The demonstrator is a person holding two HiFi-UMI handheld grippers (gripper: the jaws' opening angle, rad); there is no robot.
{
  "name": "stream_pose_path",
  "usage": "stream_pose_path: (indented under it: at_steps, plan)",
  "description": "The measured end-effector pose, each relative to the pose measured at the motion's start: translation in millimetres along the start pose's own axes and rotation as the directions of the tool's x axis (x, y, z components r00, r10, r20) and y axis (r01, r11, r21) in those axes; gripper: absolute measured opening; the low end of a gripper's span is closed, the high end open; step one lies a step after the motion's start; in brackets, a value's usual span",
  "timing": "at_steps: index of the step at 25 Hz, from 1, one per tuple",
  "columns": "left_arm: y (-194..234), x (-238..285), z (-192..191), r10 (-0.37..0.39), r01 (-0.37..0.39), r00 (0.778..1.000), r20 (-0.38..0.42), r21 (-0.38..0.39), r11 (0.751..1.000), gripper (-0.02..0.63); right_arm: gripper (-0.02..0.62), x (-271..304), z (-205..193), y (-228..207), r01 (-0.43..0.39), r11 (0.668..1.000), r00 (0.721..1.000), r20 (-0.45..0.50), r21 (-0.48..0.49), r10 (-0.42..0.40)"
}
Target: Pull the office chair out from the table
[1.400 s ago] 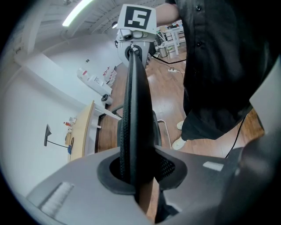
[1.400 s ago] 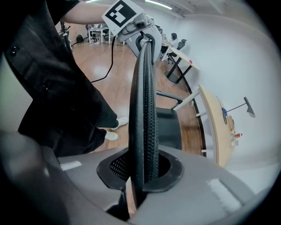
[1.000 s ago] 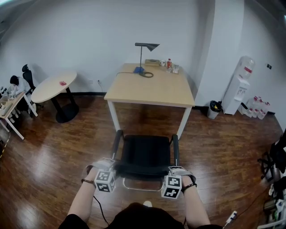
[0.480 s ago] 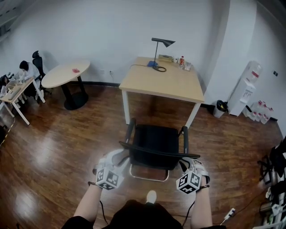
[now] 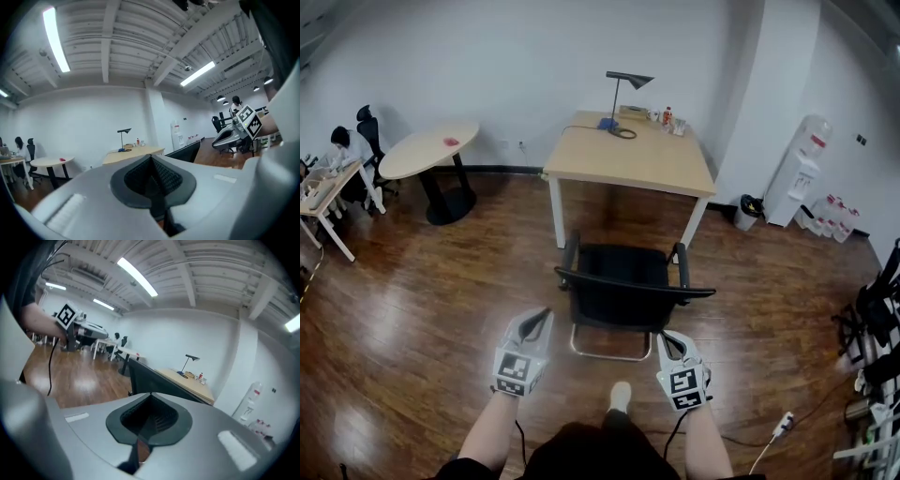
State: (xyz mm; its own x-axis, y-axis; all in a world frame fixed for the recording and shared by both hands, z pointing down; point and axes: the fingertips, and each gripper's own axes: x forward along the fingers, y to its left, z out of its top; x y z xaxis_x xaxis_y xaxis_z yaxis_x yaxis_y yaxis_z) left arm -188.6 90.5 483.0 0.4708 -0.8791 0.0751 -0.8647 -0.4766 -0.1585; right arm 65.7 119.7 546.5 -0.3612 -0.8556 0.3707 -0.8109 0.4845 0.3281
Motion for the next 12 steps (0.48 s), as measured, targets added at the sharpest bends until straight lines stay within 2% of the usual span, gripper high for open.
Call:
stream_pose_path:
  at_steps: [5, 9, 12]
  plan:
    - [-3.4, -39.8, 24.9, 0.010, -0.009, 0.994, 0.112, -0.013, 1.000, 0.002, 0.014, -46.5, 32.3, 11.1, -0.005, 0.982, 0.984, 0.175, 0.187, -0.028]
    - [-0.2, -62.5, 40.3, 0.024, -0.009, 0.985, 0.173, -0.086, 0.996, 0.002, 0.012, -82.4, 48.5, 2.9, -0.067, 0.920, 0.959, 0.281, 0.386, -0.048]
    - [7.5, -82.7, 54.3, 0.066, -0.036, 0.976, 0.208, -0.146, 0.989, 0.002, 0.014, -96.5, 47.7, 5.4, -0.127, 0.890, 0.948, 0.318, 0.438, -0.021]
